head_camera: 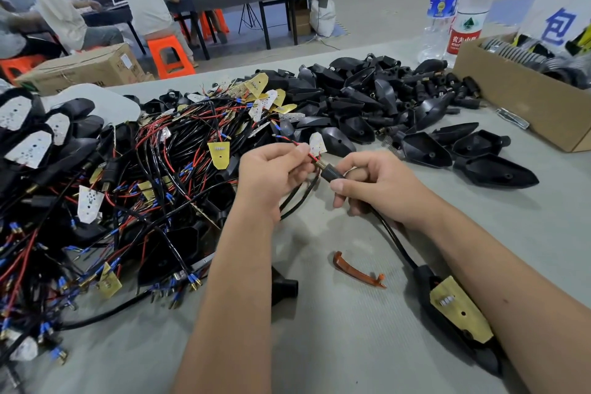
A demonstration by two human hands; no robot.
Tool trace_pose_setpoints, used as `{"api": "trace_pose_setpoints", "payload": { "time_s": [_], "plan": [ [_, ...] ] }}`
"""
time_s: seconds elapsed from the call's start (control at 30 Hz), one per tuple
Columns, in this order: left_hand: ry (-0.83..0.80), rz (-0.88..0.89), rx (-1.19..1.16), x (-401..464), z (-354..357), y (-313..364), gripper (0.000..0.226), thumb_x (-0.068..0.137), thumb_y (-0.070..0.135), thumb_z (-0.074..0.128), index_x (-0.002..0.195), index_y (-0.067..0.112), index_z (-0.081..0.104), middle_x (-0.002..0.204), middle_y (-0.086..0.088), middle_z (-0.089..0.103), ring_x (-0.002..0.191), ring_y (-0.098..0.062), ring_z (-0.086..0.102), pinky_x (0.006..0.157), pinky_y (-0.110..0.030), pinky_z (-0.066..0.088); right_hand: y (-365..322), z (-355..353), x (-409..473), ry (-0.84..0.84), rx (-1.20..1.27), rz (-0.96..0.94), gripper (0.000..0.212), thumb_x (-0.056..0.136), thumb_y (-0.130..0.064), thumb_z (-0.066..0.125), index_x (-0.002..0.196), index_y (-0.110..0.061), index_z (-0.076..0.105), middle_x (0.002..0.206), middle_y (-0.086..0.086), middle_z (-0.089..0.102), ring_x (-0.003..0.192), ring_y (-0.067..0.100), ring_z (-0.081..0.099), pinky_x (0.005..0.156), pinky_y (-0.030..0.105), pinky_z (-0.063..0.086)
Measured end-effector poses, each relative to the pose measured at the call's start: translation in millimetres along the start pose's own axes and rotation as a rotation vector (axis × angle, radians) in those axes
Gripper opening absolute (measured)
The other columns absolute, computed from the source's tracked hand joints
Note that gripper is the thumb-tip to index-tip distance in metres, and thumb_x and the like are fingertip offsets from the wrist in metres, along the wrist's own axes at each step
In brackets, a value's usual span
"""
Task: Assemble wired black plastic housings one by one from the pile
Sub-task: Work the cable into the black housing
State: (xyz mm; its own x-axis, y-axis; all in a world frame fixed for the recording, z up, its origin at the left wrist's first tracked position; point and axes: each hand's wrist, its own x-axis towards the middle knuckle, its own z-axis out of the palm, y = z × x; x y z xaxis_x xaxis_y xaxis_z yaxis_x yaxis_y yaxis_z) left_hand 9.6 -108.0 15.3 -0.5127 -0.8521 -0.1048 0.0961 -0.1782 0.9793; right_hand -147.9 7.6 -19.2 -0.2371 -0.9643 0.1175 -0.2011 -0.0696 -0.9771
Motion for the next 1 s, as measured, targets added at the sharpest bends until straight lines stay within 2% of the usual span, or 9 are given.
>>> {"api": "trace_pose_setpoints", "payload": {
  "time_s": [0.1, 0.17, 0.27, 0.33, 0.4, 0.5, 0.67, 0.83, 1.0],
  "plan": [
    [0.072, 0.063, -0.057, 2.4, -5.5, 5.0, 0.010, 0.093, 0.005, 0.073, 0.083, 0.005, 0.074, 0.068, -0.005, 0.072, 0.063, -0.012, 0.069, 0.063, -0.019, 0.058, -4.3, -2.5, -1.4, -0.057, 0.041, 0.019, 0.009, 0.095, -0.010, 0.070, 0.097, -0.002, 0.065, 0.081, 0.018, 0.076, 0.059, 0.022, 0.063, 0.058, 0.024, 0.052],
    [0.089, 0.106, -0.080, 4.6, -8.2, 5.6, 0.012, 0.093, 0.004, 0.072, 0.081, 0.004, 0.074, 0.068, -0.005, 0.070, 0.064, -0.013, 0.068, 0.063, -0.018, 0.057, -5.5, -3.8, -2.7, -0.061, 0.048, 0.025, 0.015, 0.096, -0.006, 0.069, 0.100, 0.005, 0.060, 0.075, 0.019, 0.075, 0.056, 0.017, 0.063, 0.055, 0.021, 0.048],
    [0.024, 0.147, -0.084, 3.9, -6.4, 5.3, 0.015, 0.095, 0.004, 0.070, 0.081, 0.003, 0.074, 0.069, -0.005, 0.069, 0.064, -0.011, 0.067, 0.065, -0.019, 0.057, -6.7, -5.8, -4.4, -0.085, 0.063, 0.027, 0.011, 0.095, -0.006, 0.070, 0.095, -0.002, 0.060, 0.073, 0.024, 0.072, 0.052, 0.011, 0.061, 0.049, 0.017, 0.043],
    [-0.049, 0.135, -0.093, 2.4, -2.5, 5.2, 0.019, 0.096, 0.005, 0.068, 0.079, 0.006, 0.076, 0.070, -0.006, 0.070, 0.066, -0.012, 0.068, 0.066, -0.020, 0.058, -6.7, -7.3, -3.6, -0.107, 0.128, 0.034, 0.012, 0.096, -0.013, 0.071, 0.097, -0.005, 0.062, 0.086, 0.033, 0.071, 0.065, 0.016, 0.067, 0.055, 0.021, 0.046],
    [-0.108, 0.119, -0.069, 0.9, 2.8, 4.8, 0.026, 0.097, 0.006, 0.068, 0.074, 0.011, 0.078, 0.072, -0.007, 0.072, 0.068, -0.013, 0.070, 0.066, -0.020, 0.058, -5.1, -7.7, -2.4, -0.142, 0.144, 0.022, 0.030, 0.099, -0.026, 0.066, 0.109, 0.002, 0.063, 0.092, 0.027, 0.074, 0.076, 0.022, 0.068, 0.062, 0.024, 0.048],
    [-0.064, 0.119, -0.053, 0.2, 8.6, 2.8, 0.027, 0.097, 0.006, 0.068, 0.072, 0.011, 0.078, 0.069, -0.006, 0.070, 0.065, -0.013, 0.068, 0.066, -0.020, 0.057, -2.8, -6.8, -0.3, -0.152, 0.097, 0.001, 0.031, 0.100, -0.028, 0.062, 0.109, 0.001, 0.070, 0.084, 0.017, 0.077, 0.069, 0.020, 0.066, 0.065, 0.019, 0.051],
    [0.110, 0.226, -0.048, 0.3, 15.0, 0.1, 0.013, 0.095, 0.004, 0.069, 0.082, 0.003, 0.071, 0.063, 0.001, 0.069, 0.059, -0.008, 0.065, 0.059, -0.018, 0.054, -1.8, -1.6, 2.6, -0.132, 0.077, 0.005, 0.024, 0.103, -0.027, 0.060, 0.097, -0.007, 0.071, 0.079, 0.018, 0.076, 0.062, 0.019, 0.067, 0.055, 0.015, 0.045],
    [0.016, 0.227, 0.044, -1.3, 19.5, -2.7, 0.014, 0.096, 0.007, 0.070, 0.082, 0.010, 0.071, 0.067, -0.001, 0.070, 0.060, -0.011, 0.064, 0.059, -0.022, 0.055, 1.8, 3.9, 3.3, -0.013, 0.110, 0.019, 0.025, 0.103, -0.028, 0.061, 0.096, -0.004, 0.067, 0.079, 0.019, 0.075, 0.055, 0.021, 0.064, 0.049, 0.022, 0.041],
    [-0.022, 0.243, 0.110, 1.7, 13.2, -0.4, 0.013, 0.096, 0.006, 0.069, 0.084, 0.009, 0.071, 0.065, -0.002, 0.069, 0.059, -0.010, 0.064, 0.059, -0.021, 0.054, 4.4, 5.8, 4.4, 0.004, 0.030, -0.009, 0.035, 0.100, -0.034, 0.062, 0.103, 0.000, 0.064, 0.080, 0.015, 0.077, 0.053, 0.022, 0.064, 0.046, 0.024, 0.042]
  ]
}}
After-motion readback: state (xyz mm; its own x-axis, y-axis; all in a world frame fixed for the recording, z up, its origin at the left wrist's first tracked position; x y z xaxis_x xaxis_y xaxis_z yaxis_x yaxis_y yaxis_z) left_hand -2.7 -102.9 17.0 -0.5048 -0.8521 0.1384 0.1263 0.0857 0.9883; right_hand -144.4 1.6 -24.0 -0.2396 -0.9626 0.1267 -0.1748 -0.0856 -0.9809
